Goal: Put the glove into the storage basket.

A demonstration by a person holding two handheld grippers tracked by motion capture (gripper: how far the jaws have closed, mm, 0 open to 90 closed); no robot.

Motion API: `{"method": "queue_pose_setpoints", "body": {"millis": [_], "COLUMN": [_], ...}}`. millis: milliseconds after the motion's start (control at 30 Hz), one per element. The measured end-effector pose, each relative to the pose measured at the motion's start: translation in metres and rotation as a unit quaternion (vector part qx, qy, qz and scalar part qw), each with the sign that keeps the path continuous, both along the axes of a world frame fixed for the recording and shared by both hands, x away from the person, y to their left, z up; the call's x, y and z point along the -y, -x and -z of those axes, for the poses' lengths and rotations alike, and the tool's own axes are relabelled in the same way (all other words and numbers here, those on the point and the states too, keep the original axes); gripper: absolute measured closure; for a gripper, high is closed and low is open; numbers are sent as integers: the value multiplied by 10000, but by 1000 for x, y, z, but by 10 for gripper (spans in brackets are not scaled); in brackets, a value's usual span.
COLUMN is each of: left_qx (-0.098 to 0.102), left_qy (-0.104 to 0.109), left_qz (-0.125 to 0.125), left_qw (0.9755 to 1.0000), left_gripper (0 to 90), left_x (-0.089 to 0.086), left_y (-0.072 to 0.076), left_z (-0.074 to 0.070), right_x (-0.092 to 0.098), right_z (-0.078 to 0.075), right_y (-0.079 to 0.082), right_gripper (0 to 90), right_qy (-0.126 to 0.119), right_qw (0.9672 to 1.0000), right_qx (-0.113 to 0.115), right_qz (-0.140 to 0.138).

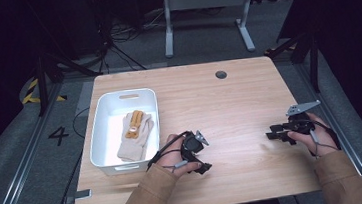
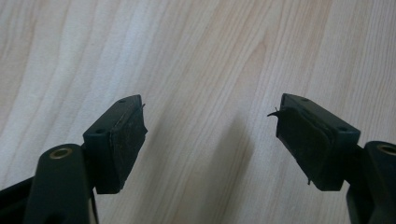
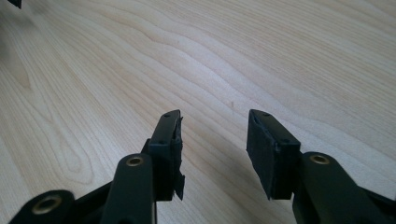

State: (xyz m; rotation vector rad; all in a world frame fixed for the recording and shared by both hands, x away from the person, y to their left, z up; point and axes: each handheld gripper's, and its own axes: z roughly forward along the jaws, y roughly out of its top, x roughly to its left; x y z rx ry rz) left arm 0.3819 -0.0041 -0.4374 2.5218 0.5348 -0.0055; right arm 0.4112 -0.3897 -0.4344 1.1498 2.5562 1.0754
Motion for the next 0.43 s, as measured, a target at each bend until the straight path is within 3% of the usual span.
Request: {"method": "queue_pose_setpoints", "body": {"millis": [100, 233, 433], "left_qx": [-7, 100, 74], "left_qy": [-91, -383, -332], "left_qz": [90, 166, 111], "left_qw": [9999, 9991, 9994], "left_gripper": [243, 239, 237], "left_x": [3, 6, 6], "left_y": [3, 4, 4], "left_z": [2, 6, 5], "right_x": [-1, -2, -3], "right_z": [2, 2, 2], "right_y": [0, 0, -1], "right_gripper": [563, 563, 562], "right_qy": [27, 52, 78], "right_qw": [10000, 10000, 10000], "right_qx": [-39, -37, -44], "right_qz": [-10, -24, -38]}}
